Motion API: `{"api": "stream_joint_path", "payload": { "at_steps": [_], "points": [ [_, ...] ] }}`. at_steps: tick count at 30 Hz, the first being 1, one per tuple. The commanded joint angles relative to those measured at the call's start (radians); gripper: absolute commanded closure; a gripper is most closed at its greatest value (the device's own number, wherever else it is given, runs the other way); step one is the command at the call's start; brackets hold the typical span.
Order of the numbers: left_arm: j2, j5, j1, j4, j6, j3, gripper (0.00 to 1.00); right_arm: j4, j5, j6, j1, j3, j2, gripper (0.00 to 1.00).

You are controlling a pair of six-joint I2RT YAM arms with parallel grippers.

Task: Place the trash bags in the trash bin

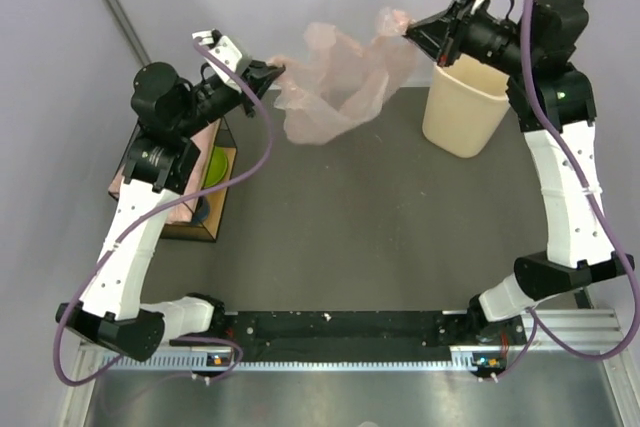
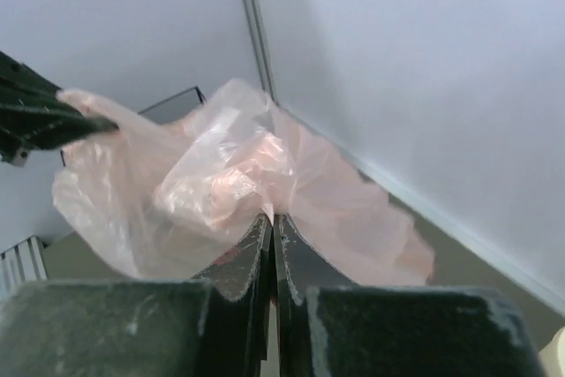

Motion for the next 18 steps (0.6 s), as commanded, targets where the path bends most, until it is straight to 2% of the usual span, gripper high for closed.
{"api": "stream_joint_path", "payload": {
  "at_steps": [1,2,3,4,5,8,11,15,18],
  "points": [
    [-0.043,-0.072,0.007,0.168,-0.097,-0.078,1.00,-0.007,0.028,-0.053,0.005,-0.207,-0.006,1.00],
    [-0.057,-0.078,0.007,0.184,-0.123,-0.121,1.00,-0.009,0.039,-0.074,0.005,-0.257,-0.040,0.98],
    [-0.070,-0.087,0.007,0.183,-0.132,-0.135,1.00,-0.010,0.048,-0.123,0.005,-0.304,-0.057,0.87],
    [-0.073,-0.101,0.007,0.184,-0.143,-0.146,1.00,-0.017,0.075,-0.145,0.005,-0.384,-0.067,0.74],
    [-0.070,-0.116,0.007,0.184,-0.150,-0.161,1.00,-0.023,0.095,-0.183,0.004,-0.416,-0.080,0.47],
    [-0.054,-0.174,0.007,0.178,-0.151,-0.185,1.00,-0.084,0.184,-0.310,-0.004,-0.486,-0.104,0.15],
    [-0.011,-0.213,0.007,0.140,-0.154,-0.190,1.00,-0.210,0.223,-0.427,-0.059,-0.463,-0.089,0.06],
    [0.054,-0.228,0.007,0.127,-0.105,-0.225,1.00,-0.283,0.204,-0.536,-0.162,-0.406,-0.071,0.05],
    [0.093,-0.211,0.007,0.113,-0.030,-0.270,1.00,-0.297,0.264,-0.637,-0.187,-0.337,-0.040,0.06]
  ]
}}
